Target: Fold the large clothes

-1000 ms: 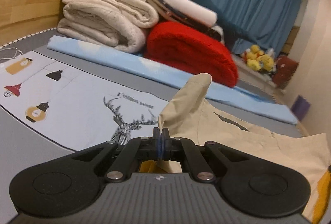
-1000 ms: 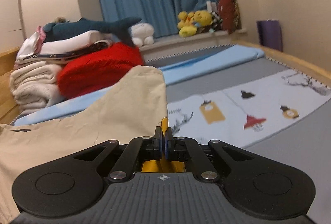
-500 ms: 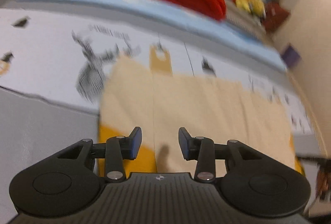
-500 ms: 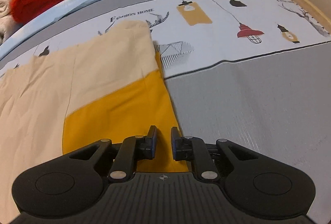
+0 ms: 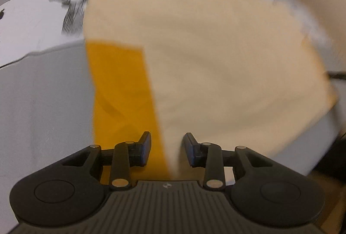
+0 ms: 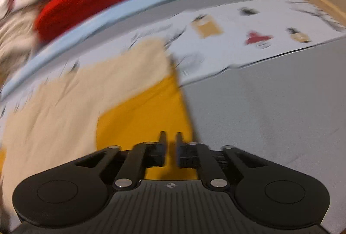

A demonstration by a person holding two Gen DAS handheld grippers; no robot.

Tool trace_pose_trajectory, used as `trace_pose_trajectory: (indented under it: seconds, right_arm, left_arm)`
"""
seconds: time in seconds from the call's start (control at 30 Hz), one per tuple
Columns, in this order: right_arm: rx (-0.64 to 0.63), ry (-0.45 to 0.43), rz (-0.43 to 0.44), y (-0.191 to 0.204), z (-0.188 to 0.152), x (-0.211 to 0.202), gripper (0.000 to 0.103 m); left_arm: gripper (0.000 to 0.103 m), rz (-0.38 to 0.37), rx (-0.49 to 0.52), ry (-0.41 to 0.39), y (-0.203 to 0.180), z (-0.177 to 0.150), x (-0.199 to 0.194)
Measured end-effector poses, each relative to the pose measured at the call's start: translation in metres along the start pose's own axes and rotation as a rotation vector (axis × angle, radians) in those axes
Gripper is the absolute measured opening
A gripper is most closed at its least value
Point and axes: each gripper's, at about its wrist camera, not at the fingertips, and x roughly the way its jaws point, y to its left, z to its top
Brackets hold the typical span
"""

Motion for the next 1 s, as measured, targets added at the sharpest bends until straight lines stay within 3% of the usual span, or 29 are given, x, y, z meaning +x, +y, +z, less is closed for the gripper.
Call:
trace_pose_trajectory:
  seconds: [0.1, 0.17, 0.2, 0.23, 0.3, 0.37, 0.43, 0.5, 0.63, 0.77, 0.87, 1.0]
  right_arm:
    - [-0.091, 0.184, -0.089, 0.0, -0.021, 0.022, 0.018]
    - [-0.086, 0.198, -0.089, -0.007, -0.027, 0.021, 0.018]
    - [-0.082, 0.199, -0.087, -0.009, -0.027, 0.019, 0.018]
    - [-0.081, 0.206, -0.094, -0.012, -0.03, 0.02, 0.018]
    - [-0.135, 0.21, -0.117, -0.007, -0.036, 0.018, 0.018]
    - [-0.164, 0.208, -0.174, 0.001, -0.038, 0.012, 0.019]
    - [-0.16, 0.145, -0.27, 0.008, -0.041, -0.005, 0.019]
    - [-0.139, 0.029, -0.301, 0.014, -0.042, -0.03, 0.019]
    - [-0.056, -0.221, -0.259, 0.038, -0.055, -0.096, 0.022]
    - [-0.062, -0.369, -0.149, 0.071, -0.093, -0.135, 0.023]
    - [-0.117, -0.313, -0.105, 0.095, -0.112, -0.133, 0.023]
    - [-0.228, -0.374, -0.041, 0.124, -0.115, -0.137, 0.023]
  left_arm:
    - [0.038, -0.038, -0.095, -0.03, 0.011, -0.004, -0.015]
    - [0.037, -0.077, -0.128, 0.003, 0.016, -0.013, -0.01]
    - [0.036, -0.037, -0.113, 0.058, 0.016, -0.015, 0.0]
    - [0.029, 0.018, -0.097, 0.099, 0.015, -0.019, 0.007]
    - [0.029, 0.065, -0.103, 0.073, 0.011, -0.021, -0.003]
    - [0.029, 0.098, -0.141, -0.034, 0.003, -0.024, -0.031]
    - [0.03, 0.086, -0.179, -0.145, -0.006, -0.029, -0.057]
    - [0.03, 0.082, -0.208, -0.254, -0.02, -0.04, -0.082]
    - [0.031, 0.009, -0.267, -0.379, -0.054, -0.066, -0.108]
    - [0.031, -0.033, -0.336, -0.392, -0.074, -0.102, -0.094]
    - [0.029, -0.025, -0.401, -0.33, -0.073, -0.107, -0.073]
    - [0.035, -0.09, -0.523, -0.328, -0.045, -0.103, -0.062]
